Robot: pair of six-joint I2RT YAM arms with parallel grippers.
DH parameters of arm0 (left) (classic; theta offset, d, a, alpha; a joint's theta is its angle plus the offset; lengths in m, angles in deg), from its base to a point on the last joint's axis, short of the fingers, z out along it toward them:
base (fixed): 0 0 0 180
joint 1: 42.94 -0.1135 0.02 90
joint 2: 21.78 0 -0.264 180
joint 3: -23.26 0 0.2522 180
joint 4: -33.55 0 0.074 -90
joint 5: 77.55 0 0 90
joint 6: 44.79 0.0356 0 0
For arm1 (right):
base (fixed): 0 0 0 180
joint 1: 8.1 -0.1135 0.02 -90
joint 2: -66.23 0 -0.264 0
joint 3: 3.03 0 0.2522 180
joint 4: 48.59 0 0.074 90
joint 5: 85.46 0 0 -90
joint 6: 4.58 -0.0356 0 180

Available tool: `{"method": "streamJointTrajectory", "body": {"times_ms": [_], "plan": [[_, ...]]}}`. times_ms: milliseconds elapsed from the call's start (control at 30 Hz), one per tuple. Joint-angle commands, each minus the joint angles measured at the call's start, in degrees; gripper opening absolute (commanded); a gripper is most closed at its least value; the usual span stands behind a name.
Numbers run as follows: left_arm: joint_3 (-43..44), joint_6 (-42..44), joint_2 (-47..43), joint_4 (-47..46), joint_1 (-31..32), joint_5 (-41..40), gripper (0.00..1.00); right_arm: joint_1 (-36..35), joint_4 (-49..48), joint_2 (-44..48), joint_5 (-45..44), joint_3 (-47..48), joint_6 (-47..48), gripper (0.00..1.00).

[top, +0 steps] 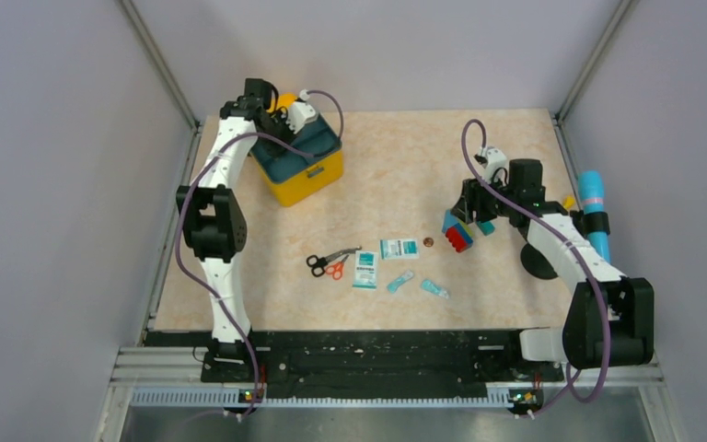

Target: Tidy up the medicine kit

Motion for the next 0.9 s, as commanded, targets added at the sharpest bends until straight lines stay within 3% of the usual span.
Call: {"method": "streamJointTrajectory", "body": {"times_ms": [0, 667, 733, 867], "plan": [[2.5, -1.3, 0.3, 5.1, -0.8, 5.8, 0.0, -0.3, -1.0, -0.6, 0.7, -0.2, 0.1, 0.55], [0.4, -6.4, 3.0, 8.2, -0.5, 12.7, 0.0, -0.3, -0.7, -0.6, 0.6, -0.6, -0.1, 0.55], [-0.6, -5.9, 2.1, 8.1, 0.1, 12.9, 0.05, -0.3, -0.9, -0.2, 0.6, -0.9, -0.2, 0.56], [-1.0, -8.7, 0.2, 5.6, 0.9, 9.5, 0.22, -0.3, -0.1, -0.5, 2.2, 0.1, 2.2, 0.56]]}}
